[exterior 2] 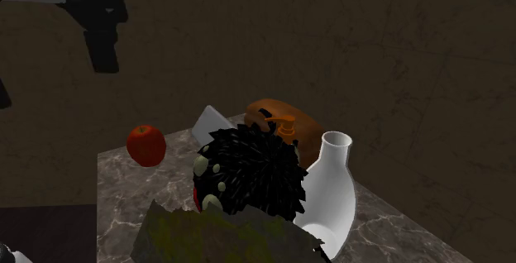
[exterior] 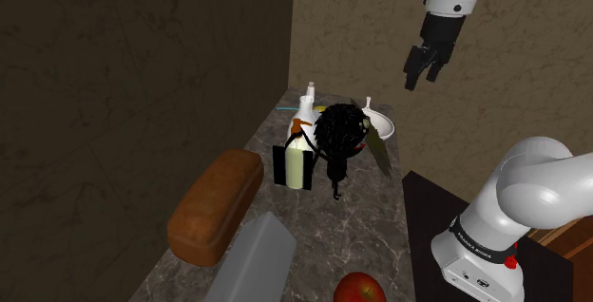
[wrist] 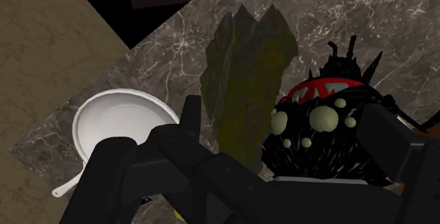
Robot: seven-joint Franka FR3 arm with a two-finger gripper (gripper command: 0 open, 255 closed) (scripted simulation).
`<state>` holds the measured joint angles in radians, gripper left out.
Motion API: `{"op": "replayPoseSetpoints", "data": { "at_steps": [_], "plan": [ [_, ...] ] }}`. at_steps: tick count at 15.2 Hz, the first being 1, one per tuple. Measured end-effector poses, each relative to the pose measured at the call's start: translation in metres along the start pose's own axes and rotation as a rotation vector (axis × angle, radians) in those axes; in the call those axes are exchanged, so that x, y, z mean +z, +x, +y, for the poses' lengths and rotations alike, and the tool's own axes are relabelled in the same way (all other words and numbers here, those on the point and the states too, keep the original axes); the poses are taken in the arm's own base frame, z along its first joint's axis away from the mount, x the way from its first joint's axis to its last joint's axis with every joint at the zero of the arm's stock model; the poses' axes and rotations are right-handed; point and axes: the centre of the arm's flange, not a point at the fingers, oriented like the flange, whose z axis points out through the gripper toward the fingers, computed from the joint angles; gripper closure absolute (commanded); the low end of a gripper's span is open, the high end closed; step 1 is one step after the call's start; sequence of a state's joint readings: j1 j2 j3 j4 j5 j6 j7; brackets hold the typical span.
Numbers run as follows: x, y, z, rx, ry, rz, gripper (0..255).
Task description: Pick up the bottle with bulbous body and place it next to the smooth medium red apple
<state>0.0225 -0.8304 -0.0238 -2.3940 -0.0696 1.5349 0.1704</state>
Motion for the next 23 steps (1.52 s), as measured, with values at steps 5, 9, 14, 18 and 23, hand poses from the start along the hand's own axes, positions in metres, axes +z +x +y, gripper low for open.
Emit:
{"op": "replayPoseSetpoints", "data": {
  "at_steps": [5,9,14,18,23],
  "plan": [
    [0.014,0.032,-0.018,0.002,0.008,-0.004,0],
    [0.029,0.074,-0.04,0.006,0.019,-0.008,0],
    [0.051,0.132,-0.067,0.01,0.033,-0.013,0],
    [0.067,0.177,-0.095,0.013,0.044,-0.017,0],
    [0.087,0.232,-0.122,0.017,0.058,-0.021,0]
  ]
}}
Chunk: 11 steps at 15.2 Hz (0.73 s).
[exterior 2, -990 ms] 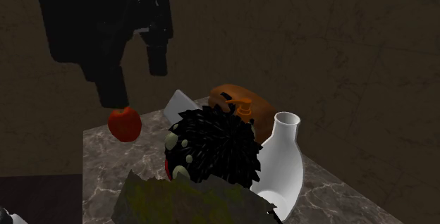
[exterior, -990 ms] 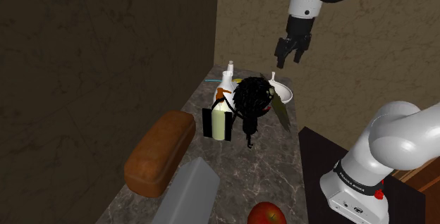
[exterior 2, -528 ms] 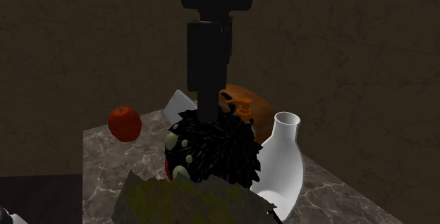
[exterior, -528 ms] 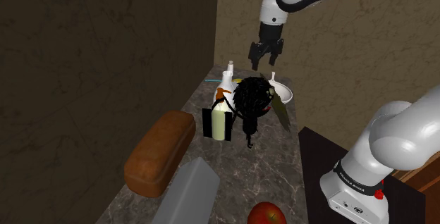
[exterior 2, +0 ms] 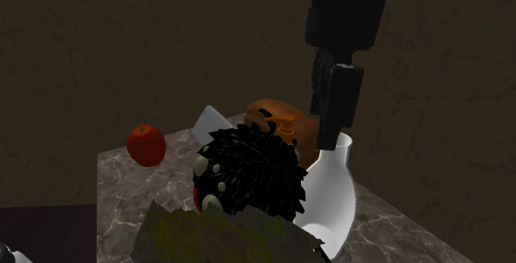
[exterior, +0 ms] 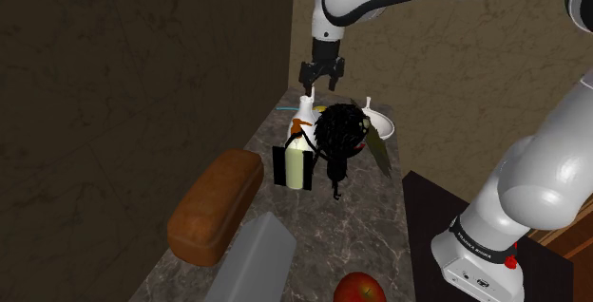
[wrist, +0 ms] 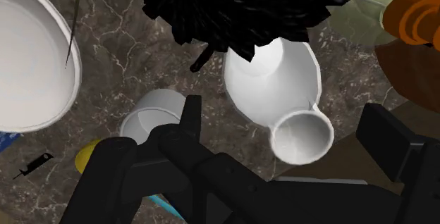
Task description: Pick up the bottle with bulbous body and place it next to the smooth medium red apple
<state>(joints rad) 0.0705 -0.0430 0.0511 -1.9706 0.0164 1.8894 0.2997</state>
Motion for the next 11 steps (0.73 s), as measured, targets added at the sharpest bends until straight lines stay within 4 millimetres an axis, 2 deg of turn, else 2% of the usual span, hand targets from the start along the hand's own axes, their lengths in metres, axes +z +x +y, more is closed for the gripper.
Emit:
{"op": "replayPoseSetpoints", "data": {
  "at_steps": [2,4,11],
  "plan": [
    [0.007,0.021,-0.011,0.002,0.005,-0.003,0],
    [0.017,0.035,-0.02,0.003,0.009,-0.004,0],
    [0.051,0.04,-0.023,0.003,0.01,-0.005,0]
  ]
}}
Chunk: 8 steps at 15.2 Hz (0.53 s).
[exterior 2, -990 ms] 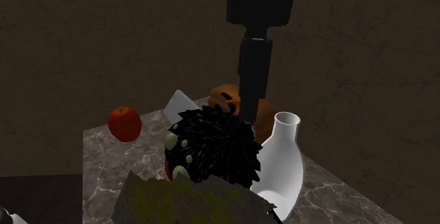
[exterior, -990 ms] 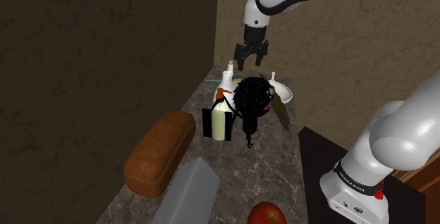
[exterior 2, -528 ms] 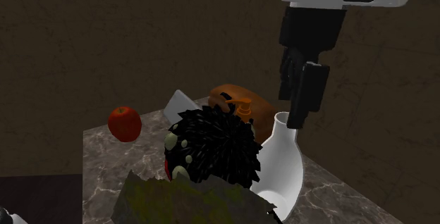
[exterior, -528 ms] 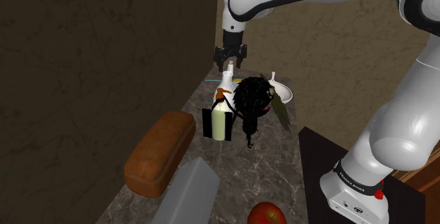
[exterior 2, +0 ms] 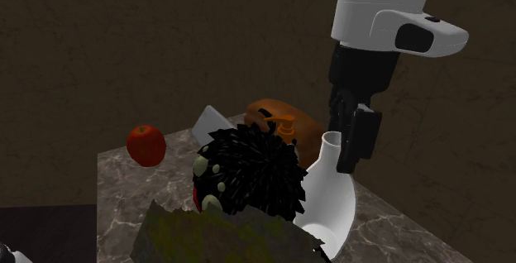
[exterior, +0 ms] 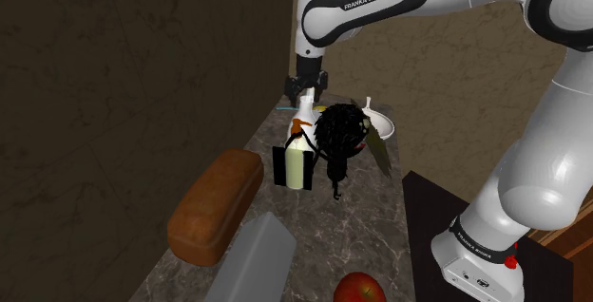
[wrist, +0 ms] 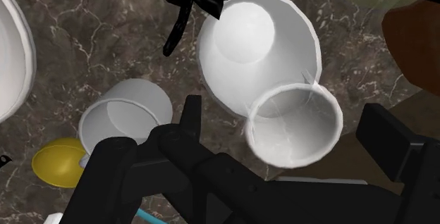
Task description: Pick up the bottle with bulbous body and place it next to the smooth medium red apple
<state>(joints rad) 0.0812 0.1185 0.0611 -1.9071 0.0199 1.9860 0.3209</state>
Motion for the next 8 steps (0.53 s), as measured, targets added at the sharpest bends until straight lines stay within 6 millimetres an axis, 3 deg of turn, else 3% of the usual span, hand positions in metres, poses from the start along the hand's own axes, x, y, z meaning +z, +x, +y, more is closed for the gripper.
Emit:
{"op": "replayPoseSetpoints", "data": {
  "at_steps": [6,7,8],
  "plan": [
    [0.0048,-0.0001,-0.0003,0.0,0.0,0.0,0],
    [0.0048,-0.0001,-0.0003,0.0,0.0,0.0,255],
    [0.0048,-0.0001,-0.0003,0.0,0.0,0.0,255]
  ]
}}
